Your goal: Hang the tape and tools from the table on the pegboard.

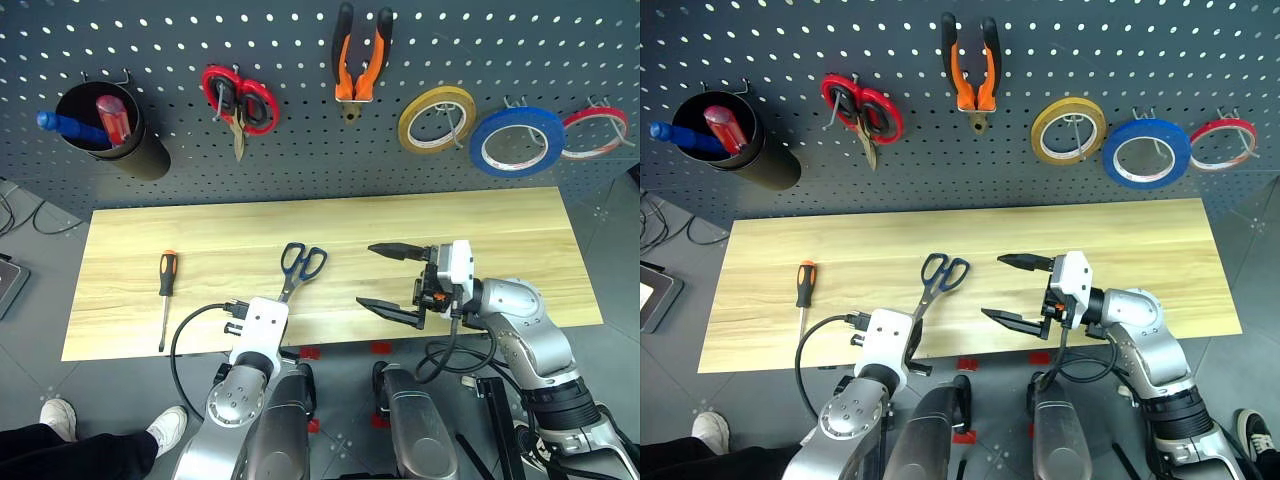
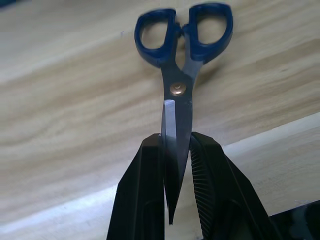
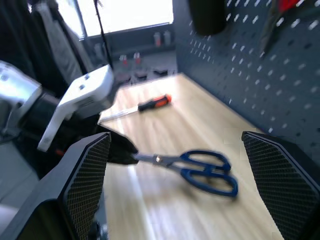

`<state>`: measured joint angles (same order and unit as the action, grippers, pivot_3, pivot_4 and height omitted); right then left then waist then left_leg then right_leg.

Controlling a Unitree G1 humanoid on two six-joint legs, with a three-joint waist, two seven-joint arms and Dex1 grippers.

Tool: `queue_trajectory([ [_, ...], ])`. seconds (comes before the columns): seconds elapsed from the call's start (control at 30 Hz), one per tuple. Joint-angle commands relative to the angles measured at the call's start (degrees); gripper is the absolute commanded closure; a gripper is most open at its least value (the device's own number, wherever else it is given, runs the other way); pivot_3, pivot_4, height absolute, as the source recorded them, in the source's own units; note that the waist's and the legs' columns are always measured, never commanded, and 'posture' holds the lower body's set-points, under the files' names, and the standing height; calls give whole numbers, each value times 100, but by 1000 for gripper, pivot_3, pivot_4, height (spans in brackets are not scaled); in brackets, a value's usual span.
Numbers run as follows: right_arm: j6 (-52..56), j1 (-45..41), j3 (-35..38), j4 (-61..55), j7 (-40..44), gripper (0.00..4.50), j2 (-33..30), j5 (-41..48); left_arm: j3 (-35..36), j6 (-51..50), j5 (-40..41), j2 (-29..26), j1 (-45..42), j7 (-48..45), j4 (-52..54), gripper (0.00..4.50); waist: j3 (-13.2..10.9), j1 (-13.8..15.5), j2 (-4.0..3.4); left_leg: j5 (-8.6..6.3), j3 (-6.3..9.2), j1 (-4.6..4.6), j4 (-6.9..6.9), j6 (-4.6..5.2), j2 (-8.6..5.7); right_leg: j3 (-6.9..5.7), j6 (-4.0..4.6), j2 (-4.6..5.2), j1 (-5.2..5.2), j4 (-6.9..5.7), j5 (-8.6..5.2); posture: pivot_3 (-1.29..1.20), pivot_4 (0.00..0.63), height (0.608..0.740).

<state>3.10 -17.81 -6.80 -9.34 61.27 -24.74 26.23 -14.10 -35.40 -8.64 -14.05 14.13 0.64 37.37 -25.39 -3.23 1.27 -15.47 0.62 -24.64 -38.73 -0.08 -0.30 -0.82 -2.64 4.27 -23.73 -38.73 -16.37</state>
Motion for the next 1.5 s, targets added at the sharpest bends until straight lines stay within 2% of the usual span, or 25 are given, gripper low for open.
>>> queue_trajectory([
  [0.03, -160, 119, 217, -267, 228, 0, 88, 468, -74, 814, -441, -231, 198, 51, 429, 4047, 23, 5, -2, 3, 2, -11, -2, -4, 0, -2, 1, 0, -9, 0, 0, -111, 353, 740],
  [0.13, -276, 119, 267, -240, 392, 0, 136, 598, -85, 1447, -820, -455, 316, 122, 448, 4047, 108, 15, -4, 18, 1, -32, -3, -30, -3, -5, 1, 2, -31, -3, 1, -102, 315, 740],
  [0.33, -485, 25, 280, -23, 410, 0, 199, 471, 164, 2421, -1443, -640, 459, 304, 512, 4047, 253, 18, 7, 18, -2, -32, -3, -29, -4, -6, 1, 1, -32, -3, 0, -92, 291, 740],
  [0.7, -784, -340, 296, 394, 399, 0, 357, 305, 449, 3211, -2050, -458, 588, 236, 728, 4047, 529, 38, 16, 21, -4, -29, -7, -32, -4, -8, 1, -5, -32, -17, 1, -74, 241, 740],
  [1.1, -859, -435, 285, 514, 437, 0, 482, 353, 710, 3346, -2242, -222, 211, -31, 792, 4047, 890, 135, 25, 21, -10, -26, -11, -31, -5, -7, 1, -12, -29, -20, 1, -61, 196, 740],
  [1.2, -889, -456, 277, 544, 430, 0, 506, 322, 775, 3167, -2074, -49, 165, -111, 619, 4047, 949, 139, 31, 21, -20, -20, -15, -31, -5, -6, 1, -12, -27, -20, 1, -64, 191, 740],
  [1.27, -883, -413, 268, 507, 433, 0, 486, 313, 860, 2731, -1751, 271, 106, -184, 298, 4047, 977, 141, 28, 21, -20, -20, -16, -31, -5, -5, 1, -12, -27, -21, 1, -64, 191, 740],
  [1.5, -743, -359, 249, 356, 474, 0, 343, 314, 845, 1940, -1267, 748, -350, -474, -340, 4047, 988, 153, 29, 15, -18, -14, -25, -19, -6, -6, 1, -18, -18, -26, 1, -79, 236, 740],
])
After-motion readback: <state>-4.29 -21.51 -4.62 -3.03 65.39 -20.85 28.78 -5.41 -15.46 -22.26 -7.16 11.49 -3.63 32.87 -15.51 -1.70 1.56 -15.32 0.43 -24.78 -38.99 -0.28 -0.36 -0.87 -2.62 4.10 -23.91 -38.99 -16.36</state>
